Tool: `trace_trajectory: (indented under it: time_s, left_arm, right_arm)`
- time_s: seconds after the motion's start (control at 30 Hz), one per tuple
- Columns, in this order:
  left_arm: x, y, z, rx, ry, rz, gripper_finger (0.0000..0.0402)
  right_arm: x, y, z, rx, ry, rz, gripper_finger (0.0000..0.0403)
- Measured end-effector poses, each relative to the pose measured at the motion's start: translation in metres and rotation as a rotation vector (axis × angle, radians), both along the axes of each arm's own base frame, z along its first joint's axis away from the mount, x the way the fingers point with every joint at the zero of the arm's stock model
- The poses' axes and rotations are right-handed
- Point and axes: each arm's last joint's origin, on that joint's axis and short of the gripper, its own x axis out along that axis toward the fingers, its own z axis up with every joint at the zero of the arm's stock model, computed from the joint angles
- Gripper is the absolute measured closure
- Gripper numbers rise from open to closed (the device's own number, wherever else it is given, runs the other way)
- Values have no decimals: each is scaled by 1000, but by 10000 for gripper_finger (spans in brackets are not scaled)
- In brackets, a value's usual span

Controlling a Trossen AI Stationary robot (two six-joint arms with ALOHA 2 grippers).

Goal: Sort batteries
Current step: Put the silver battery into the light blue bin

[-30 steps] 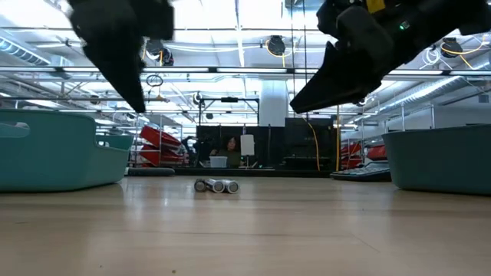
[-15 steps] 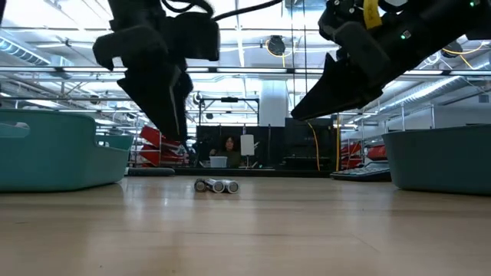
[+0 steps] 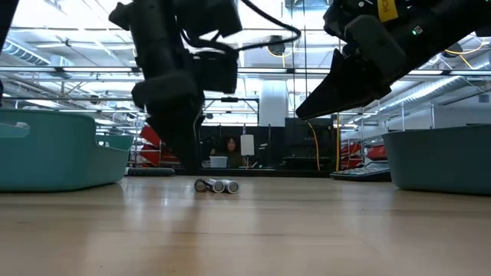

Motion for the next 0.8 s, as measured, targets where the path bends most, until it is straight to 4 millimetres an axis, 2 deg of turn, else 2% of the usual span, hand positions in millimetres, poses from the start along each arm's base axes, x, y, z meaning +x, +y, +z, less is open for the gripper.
trace_trajectory:
  time_s: [0.3, 0.6, 0.8]
  left_arm:
    - [4, 11, -2, -19, -7, 19, 78]
    - [6, 14, -1, -56, -20, 21, 74]
    - [10, 13, -17, -73, 16, 14, 74]
  right_arm:
    - [-1, 2, 0, -5, 6, 7, 271]
    - [-1, 2, 0, -9, 9, 10, 271]
    - [-1, 2, -1, -10, 11, 10, 271]
